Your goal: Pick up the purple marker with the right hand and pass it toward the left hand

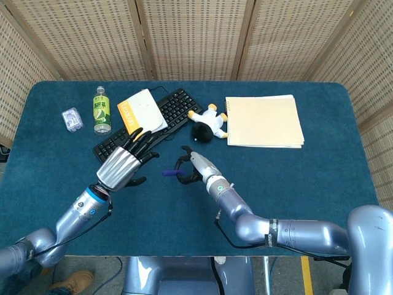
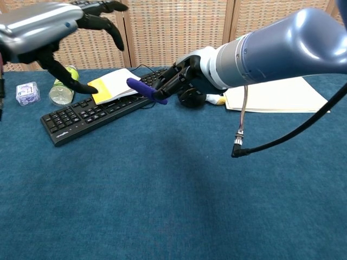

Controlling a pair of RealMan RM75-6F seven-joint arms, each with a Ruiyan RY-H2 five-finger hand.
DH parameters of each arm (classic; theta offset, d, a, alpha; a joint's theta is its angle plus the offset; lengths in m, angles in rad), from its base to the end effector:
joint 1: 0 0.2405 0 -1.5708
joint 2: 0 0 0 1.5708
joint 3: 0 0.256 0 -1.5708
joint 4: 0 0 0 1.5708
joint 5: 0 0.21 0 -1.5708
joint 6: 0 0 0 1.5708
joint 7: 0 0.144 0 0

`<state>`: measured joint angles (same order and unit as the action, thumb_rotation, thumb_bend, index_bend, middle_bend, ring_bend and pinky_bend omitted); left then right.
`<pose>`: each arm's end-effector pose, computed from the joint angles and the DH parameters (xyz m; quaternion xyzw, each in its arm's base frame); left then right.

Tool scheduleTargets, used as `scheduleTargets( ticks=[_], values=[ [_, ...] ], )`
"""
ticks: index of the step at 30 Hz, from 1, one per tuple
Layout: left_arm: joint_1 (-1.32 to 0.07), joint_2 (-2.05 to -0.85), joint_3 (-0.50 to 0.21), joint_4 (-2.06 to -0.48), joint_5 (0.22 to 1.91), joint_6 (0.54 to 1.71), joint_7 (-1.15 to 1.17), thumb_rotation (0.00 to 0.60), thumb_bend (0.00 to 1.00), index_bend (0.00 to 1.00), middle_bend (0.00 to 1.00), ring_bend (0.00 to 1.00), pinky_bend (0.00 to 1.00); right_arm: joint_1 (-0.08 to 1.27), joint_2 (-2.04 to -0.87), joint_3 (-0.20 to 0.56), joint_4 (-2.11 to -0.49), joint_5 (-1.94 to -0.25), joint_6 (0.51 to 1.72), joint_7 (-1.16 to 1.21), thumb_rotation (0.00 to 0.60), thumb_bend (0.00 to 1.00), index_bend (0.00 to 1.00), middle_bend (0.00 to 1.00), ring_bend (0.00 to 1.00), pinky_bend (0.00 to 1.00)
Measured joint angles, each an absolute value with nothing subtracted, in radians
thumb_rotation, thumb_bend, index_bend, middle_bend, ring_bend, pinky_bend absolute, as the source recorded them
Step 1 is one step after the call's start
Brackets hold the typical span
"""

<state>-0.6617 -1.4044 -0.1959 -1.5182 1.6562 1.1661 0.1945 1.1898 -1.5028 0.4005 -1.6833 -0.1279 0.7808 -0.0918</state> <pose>-0.1208 0.3239 0.0505 -0.7605 -0.1750 -0.4937 0.3836 0.0011 -0.3666 -0.0281 0.5409 -0.7275 0.3727 0.1978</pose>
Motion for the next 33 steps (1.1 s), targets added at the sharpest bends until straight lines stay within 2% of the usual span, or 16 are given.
scheduleTargets(
  ticks=[4,9,19,22,33],
  values=[
    [-0.684,-1.443,-0.197,-1.508,1.646,1.157,0.213,0.600,0.17,0.41,0.00,0.00,0.00,1.192,-1.505,0.399,-1.686,-0.129,0.785,-0.091,0.600,0.63,0.64,0.04,0.00,0.00],
    [-0.709,-1.480,-0.204,-1.498,1.623,1.149,0.248,0.600,0.23,0.43,0.00,0.00,0.00,1.194,-1.504,0.397,-1.690,-0.127,0.789,-0.091,0.600,0.64,0.64,0.04,0.00,0.00],
    [-0.747,-1.525,-0.198,-1.483,1.590,1.109,0.298,0.600,0.24,0.47,0.00,0.00,0.00,1.193,-1.506,0.391,-1.684,-0.128,0.779,-0.086,0.600,0.64,0.64,0.04,0.00,0.00],
    [-0.758,-1.540,-0.195,-1.474,1.586,1.105,0.312,0.600,0.27,0.50,0.00,0.00,0.00,1.192,-1.506,0.389,-1.680,-0.130,0.775,-0.083,0.600,0.64,0.64,0.04,0.00,0.00],
    [-0.788,-1.572,-0.190,-1.460,1.586,1.113,0.364,0.600,0.28,0.51,0.00,0.00,0.00,1.182,-1.495,0.385,-1.681,-0.141,0.760,-0.068,0.600,0.64,0.64,0.04,0.00,0.00]
  ],
)
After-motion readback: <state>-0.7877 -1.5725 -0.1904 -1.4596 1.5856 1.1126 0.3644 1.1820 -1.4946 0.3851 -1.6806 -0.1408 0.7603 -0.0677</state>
